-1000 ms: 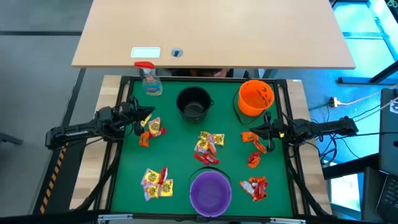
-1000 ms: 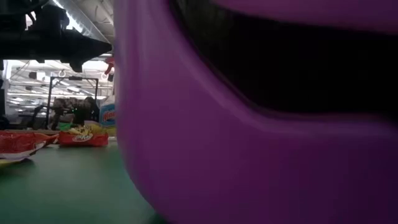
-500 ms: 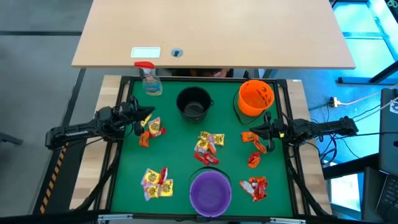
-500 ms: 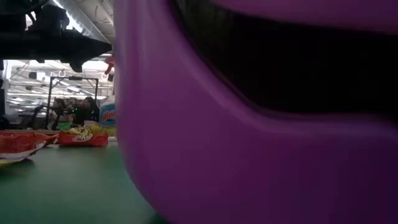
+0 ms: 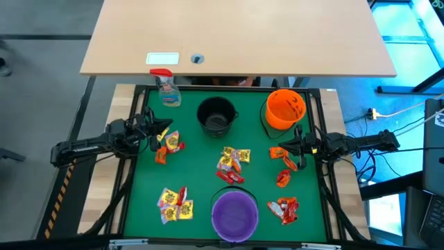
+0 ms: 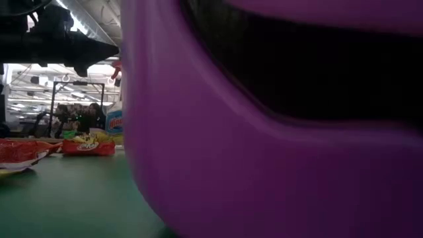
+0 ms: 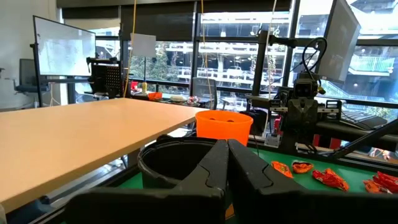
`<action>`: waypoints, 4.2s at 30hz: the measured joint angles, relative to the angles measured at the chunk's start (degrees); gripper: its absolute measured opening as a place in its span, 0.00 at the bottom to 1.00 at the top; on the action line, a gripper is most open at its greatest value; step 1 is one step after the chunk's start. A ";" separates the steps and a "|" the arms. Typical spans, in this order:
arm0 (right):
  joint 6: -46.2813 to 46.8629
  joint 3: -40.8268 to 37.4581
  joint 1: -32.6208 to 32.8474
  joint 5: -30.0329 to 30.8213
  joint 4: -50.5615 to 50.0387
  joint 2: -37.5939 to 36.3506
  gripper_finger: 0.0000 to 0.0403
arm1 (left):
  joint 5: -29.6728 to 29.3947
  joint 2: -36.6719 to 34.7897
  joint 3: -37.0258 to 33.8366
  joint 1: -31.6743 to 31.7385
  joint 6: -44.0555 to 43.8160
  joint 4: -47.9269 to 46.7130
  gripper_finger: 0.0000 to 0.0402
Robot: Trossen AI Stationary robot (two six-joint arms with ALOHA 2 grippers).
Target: Sort candy
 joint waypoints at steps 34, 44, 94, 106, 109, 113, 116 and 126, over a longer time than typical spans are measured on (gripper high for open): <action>0.00 0.01 0.00 0.00 0.01 0.00 0.03 | -0.01 0.00 0.02 -0.01 -0.01 0.01 0.00; 0.00 0.02 0.00 0.02 0.02 0.00 0.03 | -0.01 0.00 0.01 -0.01 -0.01 0.01 0.00; -0.02 0.00 -0.01 0.48 0.04 0.00 0.03 | 3.49 34.14 23.67 -5.57 8.85 -11.27 0.15; -0.02 0.01 -0.01 0.48 0.04 0.00 0.03 | 0.38 47.34 32.46 -13.37 10.63 -20.08 0.38; -0.01 0.00 0.00 0.48 0.04 -0.01 0.03 | 0.76 49.44 32.52 -14.62 10.63 -19.55 0.39; -0.02 0.01 -0.01 0.48 0.04 -0.02 0.03 | 0.78 53.50 32.52 -16.98 10.68 -17.72 0.39; -0.02 0.01 0.00 0.48 0.04 -0.01 0.03 | 0.50 56.40 32.52 -18.36 11.91 -14.50 0.39; -0.02 0.00 -0.01 0.47 0.04 0.00 0.03 | 0.92 64.42 32.52 -19.59 15.07 -4.13 0.39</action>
